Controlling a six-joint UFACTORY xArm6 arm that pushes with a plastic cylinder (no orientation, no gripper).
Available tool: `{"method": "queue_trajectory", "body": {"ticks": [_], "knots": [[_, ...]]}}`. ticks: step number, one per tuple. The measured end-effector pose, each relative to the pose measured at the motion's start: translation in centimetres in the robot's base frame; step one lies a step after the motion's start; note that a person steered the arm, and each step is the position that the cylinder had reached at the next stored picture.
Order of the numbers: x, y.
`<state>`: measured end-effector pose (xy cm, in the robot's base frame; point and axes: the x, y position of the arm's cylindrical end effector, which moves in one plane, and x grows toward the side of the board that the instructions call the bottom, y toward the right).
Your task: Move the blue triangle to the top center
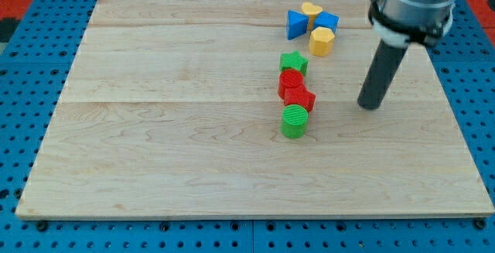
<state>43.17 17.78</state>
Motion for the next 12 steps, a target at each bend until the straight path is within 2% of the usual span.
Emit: {"method": "queue_trajectory", "body": {"ticks": [2,3,4,6,7,8,9,10,12], "knots": [[-10.0,4.4],[-13.1,6.7],[-15.9,6.6],[-15.8,-1.0],[-15.8,-9.4],[-16.9,-9.3],[-16.8,-4.6],[-14.0,-7.9],[-13.0,-16.8]]}}
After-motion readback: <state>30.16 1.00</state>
